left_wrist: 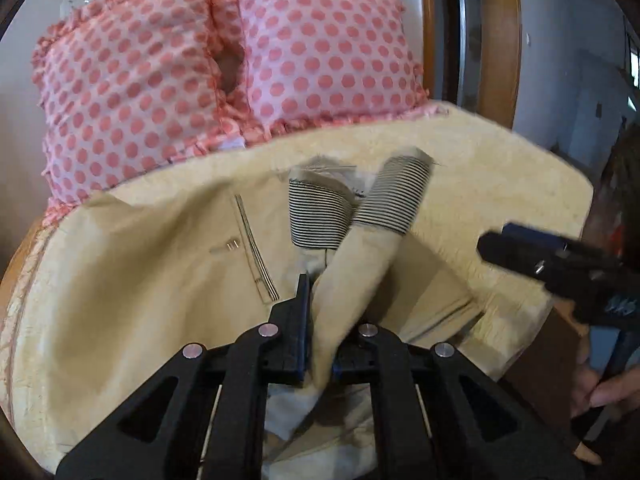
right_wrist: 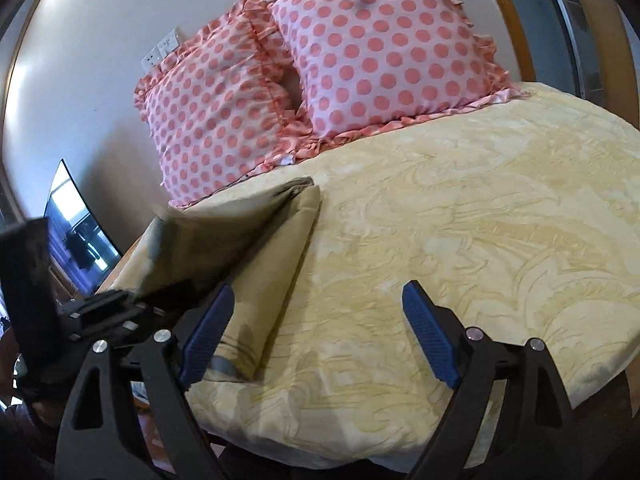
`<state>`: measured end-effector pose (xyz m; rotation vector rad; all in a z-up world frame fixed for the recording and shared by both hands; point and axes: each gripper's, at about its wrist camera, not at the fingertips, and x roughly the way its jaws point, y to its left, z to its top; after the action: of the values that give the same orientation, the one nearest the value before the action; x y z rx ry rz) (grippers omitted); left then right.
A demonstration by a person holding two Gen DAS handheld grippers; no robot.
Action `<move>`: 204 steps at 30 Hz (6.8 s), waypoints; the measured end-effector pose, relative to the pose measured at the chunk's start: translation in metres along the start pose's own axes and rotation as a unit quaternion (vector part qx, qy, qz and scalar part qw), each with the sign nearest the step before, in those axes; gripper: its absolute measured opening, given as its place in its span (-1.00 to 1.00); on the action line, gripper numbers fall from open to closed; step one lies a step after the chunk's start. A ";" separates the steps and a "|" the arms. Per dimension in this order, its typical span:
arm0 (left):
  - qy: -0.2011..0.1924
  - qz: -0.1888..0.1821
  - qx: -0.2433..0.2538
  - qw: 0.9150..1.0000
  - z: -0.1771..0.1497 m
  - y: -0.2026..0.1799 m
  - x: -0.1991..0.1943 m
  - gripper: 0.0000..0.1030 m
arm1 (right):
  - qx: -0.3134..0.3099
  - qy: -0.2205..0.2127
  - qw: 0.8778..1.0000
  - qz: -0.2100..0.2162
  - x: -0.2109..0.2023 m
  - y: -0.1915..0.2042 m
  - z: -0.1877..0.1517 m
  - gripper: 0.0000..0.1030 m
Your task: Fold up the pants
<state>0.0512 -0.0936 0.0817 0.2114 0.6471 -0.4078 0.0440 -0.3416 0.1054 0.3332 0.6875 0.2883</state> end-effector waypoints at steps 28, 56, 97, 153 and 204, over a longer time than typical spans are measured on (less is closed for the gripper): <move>0.024 0.032 -0.152 0.988 0.040 0.177 0.007 0.82 | -0.072 0.122 0.985 0.097 0.092 0.095 0.028 0.75; 0.107 -0.091 -0.238 0.961 0.048 0.212 0.045 0.74 | -0.092 0.122 0.984 0.090 0.078 0.097 0.010 0.91; 0.139 -0.135 -0.281 0.940 -0.001 0.258 0.022 0.93 | -0.083 0.195 0.975 0.068 0.138 0.030 0.074 -0.09; 0.029 0.069 -0.167 0.983 0.019 0.191 -0.036 0.97 | -0.085 0.105 0.990 -0.027 0.073 0.061 0.083 0.96; 0.009 0.160 -0.146 0.976 -0.088 0.142 -0.062 0.97 | -0.162 0.029 0.978 -0.124 0.048 0.107 -0.026 0.97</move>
<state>0.0200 0.0803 0.0610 0.0372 0.6685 0.0015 0.0461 -0.2213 0.1011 -0.0737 0.7188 0.1686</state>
